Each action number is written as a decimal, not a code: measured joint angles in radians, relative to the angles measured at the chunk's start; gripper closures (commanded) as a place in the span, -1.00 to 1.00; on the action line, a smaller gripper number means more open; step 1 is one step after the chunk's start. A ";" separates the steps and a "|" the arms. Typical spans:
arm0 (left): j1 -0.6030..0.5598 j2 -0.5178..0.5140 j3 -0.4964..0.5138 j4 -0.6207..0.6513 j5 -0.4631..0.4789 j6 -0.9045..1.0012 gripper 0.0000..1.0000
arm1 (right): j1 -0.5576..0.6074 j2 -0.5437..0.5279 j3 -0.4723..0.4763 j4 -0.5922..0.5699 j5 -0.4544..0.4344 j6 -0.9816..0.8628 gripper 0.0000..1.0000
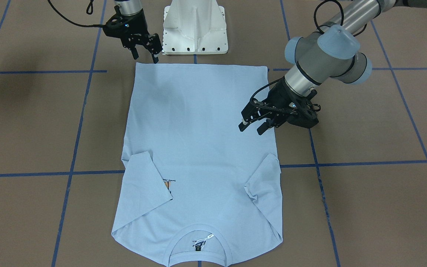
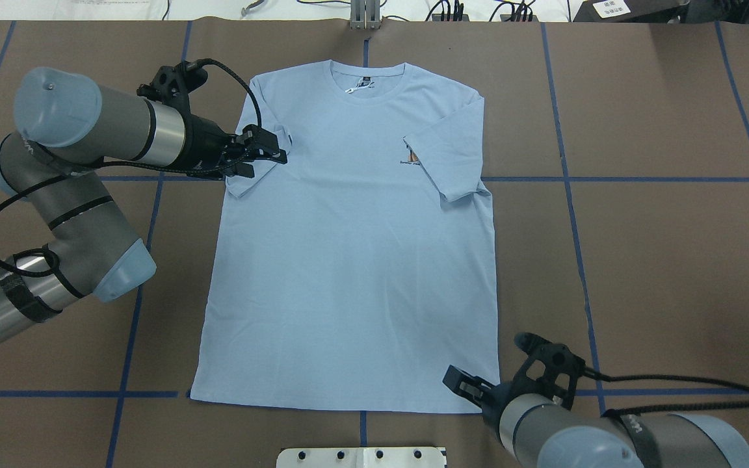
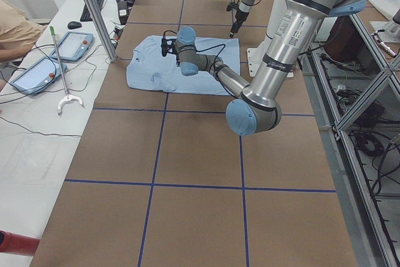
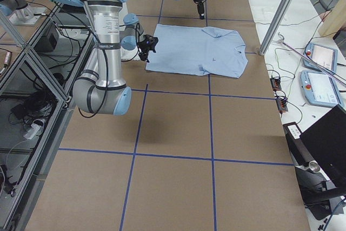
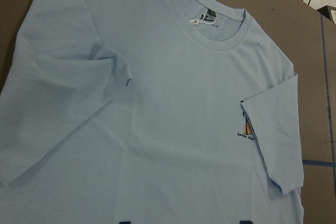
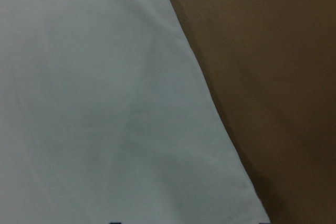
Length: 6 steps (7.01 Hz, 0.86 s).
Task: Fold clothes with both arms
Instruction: 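Move the right gripper to a hem corner while the left gripper moves to the other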
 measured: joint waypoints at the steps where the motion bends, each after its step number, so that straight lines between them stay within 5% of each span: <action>1: 0.000 0.001 0.001 0.000 0.001 0.000 -0.52 | -0.036 -0.021 -0.011 -0.013 -0.019 0.068 -0.54; 4: 0.000 0.002 0.005 0.000 0.003 0.000 -0.53 | -0.062 -0.027 -0.057 -0.019 -0.034 0.126 -0.22; 6: 0.001 0.002 0.005 0.001 0.004 0.000 -0.53 | -0.054 -0.021 -0.062 -0.018 -0.036 0.129 0.35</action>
